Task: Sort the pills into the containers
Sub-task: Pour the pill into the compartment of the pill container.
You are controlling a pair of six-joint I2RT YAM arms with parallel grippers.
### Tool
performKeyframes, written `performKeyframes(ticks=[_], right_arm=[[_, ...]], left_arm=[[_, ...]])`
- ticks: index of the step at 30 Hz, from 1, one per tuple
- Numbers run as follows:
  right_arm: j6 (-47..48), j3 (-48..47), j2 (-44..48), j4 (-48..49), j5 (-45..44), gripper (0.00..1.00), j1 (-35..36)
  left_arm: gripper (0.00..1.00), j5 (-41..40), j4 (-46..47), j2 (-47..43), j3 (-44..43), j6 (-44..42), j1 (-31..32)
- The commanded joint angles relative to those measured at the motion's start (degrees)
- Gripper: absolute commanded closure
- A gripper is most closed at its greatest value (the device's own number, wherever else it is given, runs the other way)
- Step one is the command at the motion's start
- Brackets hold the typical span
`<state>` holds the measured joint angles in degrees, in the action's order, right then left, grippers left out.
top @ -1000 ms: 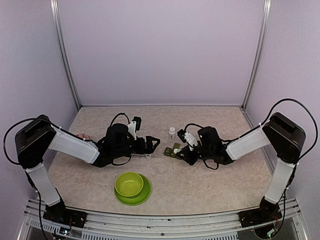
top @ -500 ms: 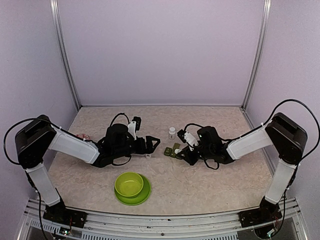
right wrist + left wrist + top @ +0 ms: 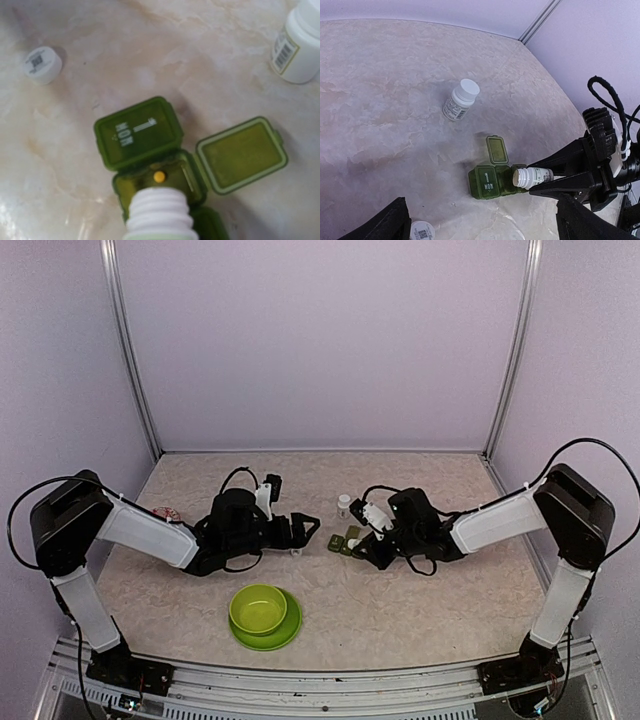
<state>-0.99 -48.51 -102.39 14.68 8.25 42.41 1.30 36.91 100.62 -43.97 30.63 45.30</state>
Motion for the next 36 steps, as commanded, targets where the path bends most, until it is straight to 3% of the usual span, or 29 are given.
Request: performKeyframes(ticks=[1, 36], right_arm=[[0.6, -2.0, 0.4, -3.8, -1.0, 0.94, 0.8], [0.6, -12.3, -2.0, -21.0, -4.7, 0.94, 2.2]], left_arm=[[0.01, 0.6, 1.9, 0.3, 0.8, 0.2, -0.4], [0.01, 0.1, 2.7, -0.6, 2.0, 0.6, -0.4]])
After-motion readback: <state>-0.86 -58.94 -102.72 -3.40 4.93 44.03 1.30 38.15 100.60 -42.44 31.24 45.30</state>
